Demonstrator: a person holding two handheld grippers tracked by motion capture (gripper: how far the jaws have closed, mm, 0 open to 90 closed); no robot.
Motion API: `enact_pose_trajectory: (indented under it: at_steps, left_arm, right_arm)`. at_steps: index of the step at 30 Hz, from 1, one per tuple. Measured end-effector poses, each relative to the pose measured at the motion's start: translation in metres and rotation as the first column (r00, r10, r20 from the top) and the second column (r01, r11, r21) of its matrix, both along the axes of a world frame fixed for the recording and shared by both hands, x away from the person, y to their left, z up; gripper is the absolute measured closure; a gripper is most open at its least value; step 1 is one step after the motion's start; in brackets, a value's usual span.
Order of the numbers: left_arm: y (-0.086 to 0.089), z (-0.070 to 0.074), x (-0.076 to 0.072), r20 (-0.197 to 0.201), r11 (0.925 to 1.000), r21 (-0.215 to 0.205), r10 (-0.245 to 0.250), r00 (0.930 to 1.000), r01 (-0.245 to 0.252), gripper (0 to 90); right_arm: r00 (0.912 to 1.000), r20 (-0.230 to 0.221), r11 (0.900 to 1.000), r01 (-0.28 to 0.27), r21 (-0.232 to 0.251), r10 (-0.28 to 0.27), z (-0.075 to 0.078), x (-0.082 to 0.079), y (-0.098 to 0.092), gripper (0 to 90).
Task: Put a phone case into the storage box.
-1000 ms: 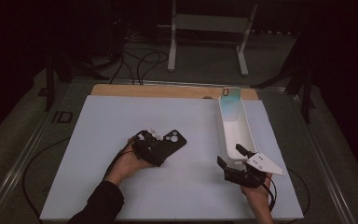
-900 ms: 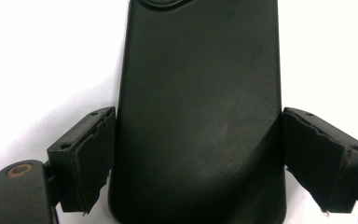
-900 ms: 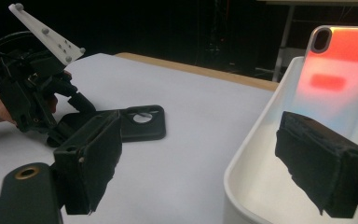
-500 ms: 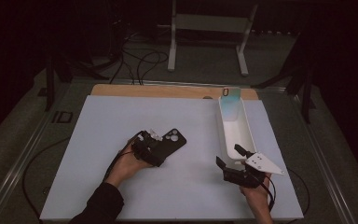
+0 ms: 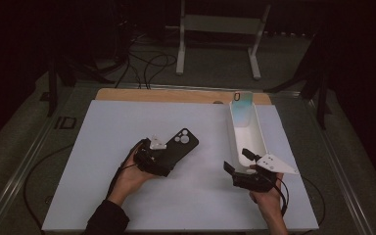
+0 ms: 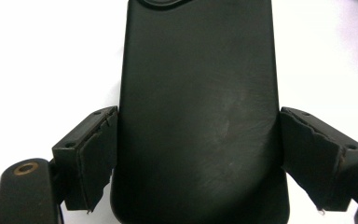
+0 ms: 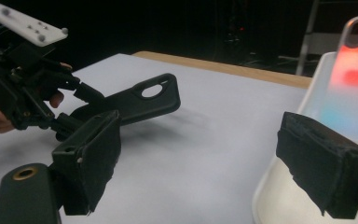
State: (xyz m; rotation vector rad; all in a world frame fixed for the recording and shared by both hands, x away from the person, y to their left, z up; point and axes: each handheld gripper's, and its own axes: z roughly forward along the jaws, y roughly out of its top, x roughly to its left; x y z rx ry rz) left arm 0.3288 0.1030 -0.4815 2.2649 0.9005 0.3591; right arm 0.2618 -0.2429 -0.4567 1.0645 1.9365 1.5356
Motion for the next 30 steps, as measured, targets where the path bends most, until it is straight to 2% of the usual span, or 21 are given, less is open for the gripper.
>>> enact_pose_trajectory:
  at_steps: [3, 7, 11, 16, 21, 23, 25, 27, 29, 30]
  left_arm:
    - [0.003, 0.004, -0.005, 0.026, 0.9999, -0.015, 0.008, 0.9996, -0.007, 15.7]
    - [0.007, 0.011, -0.014, 0.059, 0.9989, -0.046, 0.012, 0.9982, -0.009, 15.7]
    - [0.008, 0.017, -0.023, 0.090, 0.9974, -0.072, 0.004, 0.9959, 0.002, 15.7]
    - [0.004, 0.023, -0.034, 0.124, 0.9942, -0.102, -0.018, 0.9921, 0.031, 15.6]
    - [0.004, 0.023, -0.041, 0.155, 0.9868, -0.155, -0.025, 0.9876, 0.049, 15.5]
    - [0.005, 0.023, -0.043, 0.159, 0.9821, -0.179, -0.031, 0.9868, 0.059, 15.5]
    - [0.005, 0.024, -0.045, 0.175, 0.9832, -0.172, -0.030, 0.9841, 0.061, 15.5]
    - [0.006, 0.025, -0.046, 0.178, 0.9789, -0.194, -0.030, 0.9835, 0.065, 15.4]
    - [0.007, 0.027, -0.047, 0.189, 0.9748, -0.214, -0.024, 0.9818, 0.065, 15.3]
    - [0.007, 0.027, -0.047, 0.192, 0.9729, -0.222, -0.021, 0.9813, 0.064, 15.3]
  right_arm:
    - [0.9996, -0.019, 1.000, -0.021, 0.001, 0.021, 0.004, 0.006, 0.004, 13.7]
    - [0.9979, -0.032, 0.998, -0.057, -0.027, 0.056, 0.011, 0.014, 0.016, 13.0]
    - [0.9936, -0.052, 0.994, -0.103, -0.045, 0.100, 0.017, 0.022, 0.032, 12.0]
    - [0.9848, -0.095, 0.988, -0.150, -0.038, 0.145, 0.022, 0.032, 0.054, 11.7]
    - [0.9692, -0.156, 0.981, -0.192, 0.011, 0.191, 0.024, 0.044, 0.069, 11.9]
    - [0.9593, -0.188, 0.978, -0.209, 0.031, 0.211, 0.024, 0.049, 0.074, 12.6]
    - [0.9510, -0.214, 0.975, -0.215, 0.062, 0.224, 0.024, 0.053, 0.080, 13.7]
    - [0.9444, -0.238, 0.974, -0.215, 0.075, 0.227, 0.025, 0.056, 0.086, 14.4]
    - [0.9393, -0.256, 0.973, -0.215, 0.080, 0.229, 0.025, 0.058, 0.092, 17.4]
    - [0.9327, -0.266, 0.970, -0.225, 0.096, 0.243, 0.025, 0.059, 0.094, 20.4]
